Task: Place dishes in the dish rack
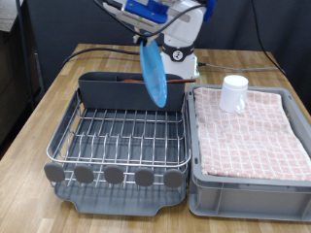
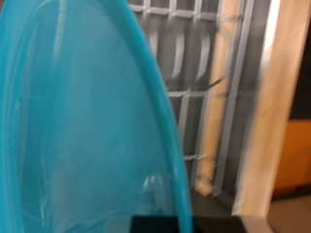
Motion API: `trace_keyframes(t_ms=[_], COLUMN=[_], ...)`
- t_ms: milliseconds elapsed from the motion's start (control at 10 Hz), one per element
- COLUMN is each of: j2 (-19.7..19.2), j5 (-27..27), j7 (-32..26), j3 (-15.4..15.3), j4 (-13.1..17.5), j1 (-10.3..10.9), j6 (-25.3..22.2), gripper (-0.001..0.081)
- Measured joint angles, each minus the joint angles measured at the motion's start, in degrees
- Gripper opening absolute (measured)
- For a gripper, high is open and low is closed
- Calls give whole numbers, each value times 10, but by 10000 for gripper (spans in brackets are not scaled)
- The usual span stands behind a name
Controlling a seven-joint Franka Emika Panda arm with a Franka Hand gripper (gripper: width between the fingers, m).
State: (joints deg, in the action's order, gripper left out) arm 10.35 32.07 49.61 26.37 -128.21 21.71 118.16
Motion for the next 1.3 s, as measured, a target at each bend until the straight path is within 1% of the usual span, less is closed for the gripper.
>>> trace_keyframes(t_ms=[100,200,300,500,700,900,1100,1300], j2=[0,-4,-4,-4,-4,-11,-31,-52], j5=[7,8,7,39,67,69,69,68], j7=[-37,-65,-58,-66,-104,-155,-189,-207], j3=[16,22,22,22,33,51,65,74], j4=[5,6,6,7,17,31,52,65], j1=[-5,-6,-6,-7,-8,-9,-9,-9], j6=[29,48,41,42,63,85,90,106], gripper=[24,24,24,24,24,24,24,24])
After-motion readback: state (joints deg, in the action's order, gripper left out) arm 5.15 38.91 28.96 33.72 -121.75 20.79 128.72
